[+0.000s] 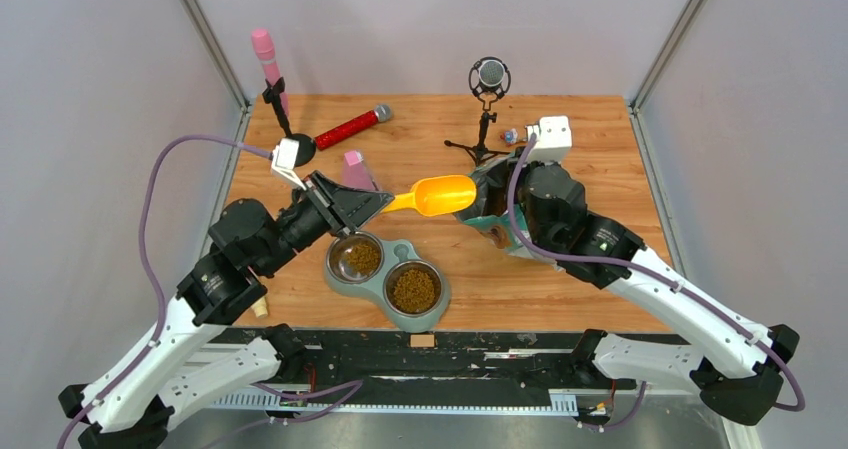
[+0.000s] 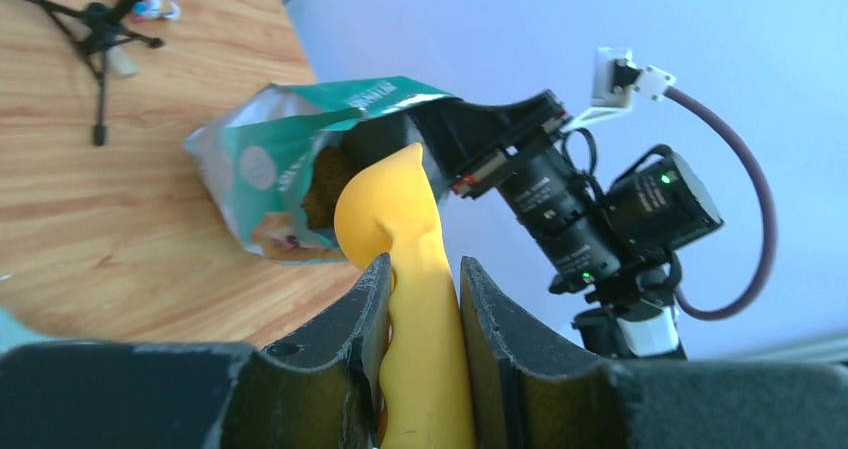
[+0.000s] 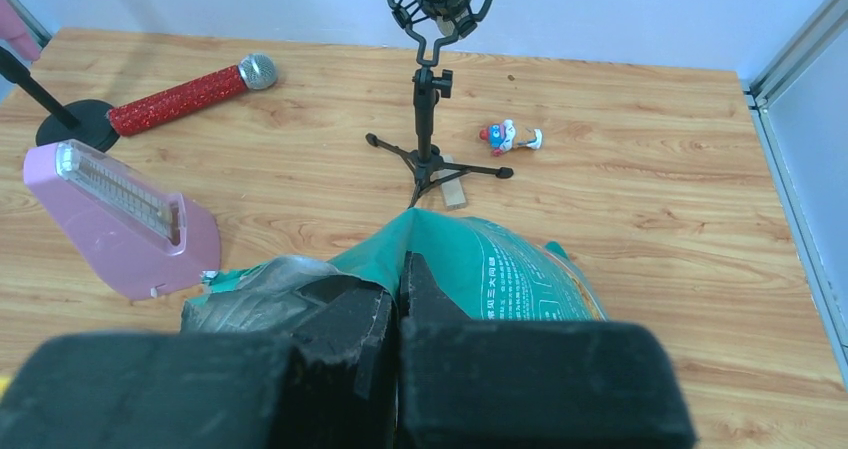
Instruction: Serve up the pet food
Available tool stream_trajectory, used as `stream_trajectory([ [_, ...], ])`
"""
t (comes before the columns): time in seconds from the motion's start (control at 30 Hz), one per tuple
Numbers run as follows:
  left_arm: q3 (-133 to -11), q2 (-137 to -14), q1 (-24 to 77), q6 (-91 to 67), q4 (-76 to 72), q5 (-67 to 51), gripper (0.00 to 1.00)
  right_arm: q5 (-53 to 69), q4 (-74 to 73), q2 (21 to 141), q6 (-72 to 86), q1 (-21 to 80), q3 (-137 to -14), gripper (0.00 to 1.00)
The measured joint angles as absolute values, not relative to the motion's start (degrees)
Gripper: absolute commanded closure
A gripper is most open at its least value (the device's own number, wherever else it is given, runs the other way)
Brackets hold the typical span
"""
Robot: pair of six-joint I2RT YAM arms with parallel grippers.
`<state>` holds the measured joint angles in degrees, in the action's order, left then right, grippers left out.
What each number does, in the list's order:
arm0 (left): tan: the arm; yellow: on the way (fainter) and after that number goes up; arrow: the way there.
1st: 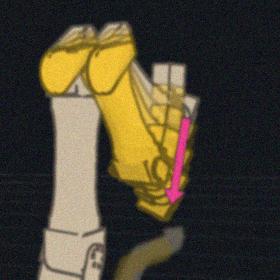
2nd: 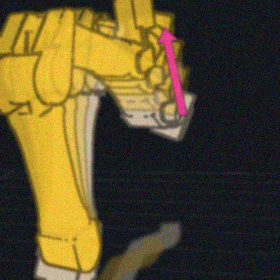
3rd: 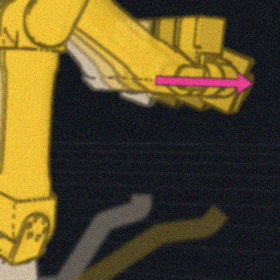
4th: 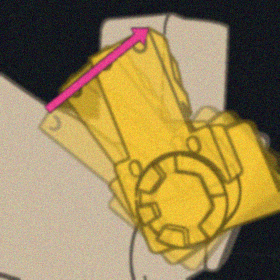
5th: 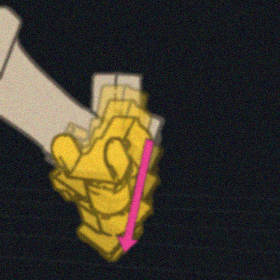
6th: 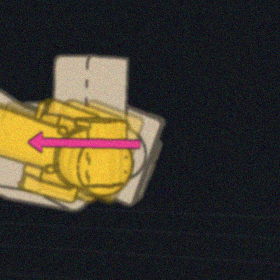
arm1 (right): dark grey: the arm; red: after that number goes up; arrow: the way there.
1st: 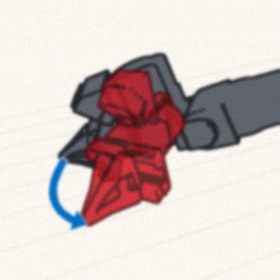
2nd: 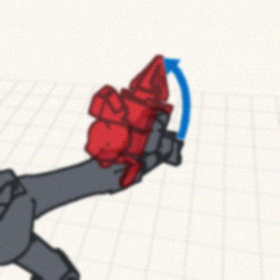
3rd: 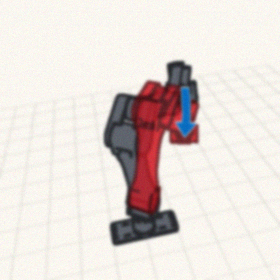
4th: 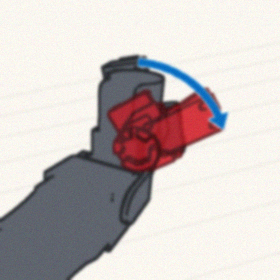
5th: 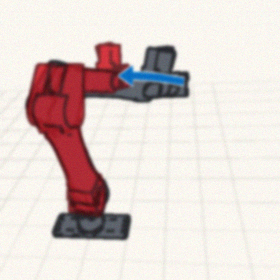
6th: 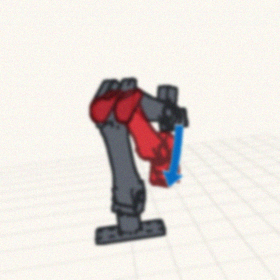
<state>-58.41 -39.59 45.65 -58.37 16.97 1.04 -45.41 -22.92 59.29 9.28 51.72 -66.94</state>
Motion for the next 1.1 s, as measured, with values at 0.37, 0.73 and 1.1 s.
stream_trajectory([
  [0.37,-68.88,-56.36,45.65,-58.04,14.41,-5.54,1.00,-45.34,-24.18,61.08,9.43,51.72,-68.79,1.00],
  [0.73,-80.47,-69.08,48.40,-58.65,27.20,6.11,1.00,-47.81,-25.06,64.10,9.72,51.72,-71.18,1.00],
  [1.1,-107.77,-90.74,53.34,-62.33,52.51,18.50,1.00,-53.36,-23.66,68.18,10.26,52.03,-73.01,1.00],
])
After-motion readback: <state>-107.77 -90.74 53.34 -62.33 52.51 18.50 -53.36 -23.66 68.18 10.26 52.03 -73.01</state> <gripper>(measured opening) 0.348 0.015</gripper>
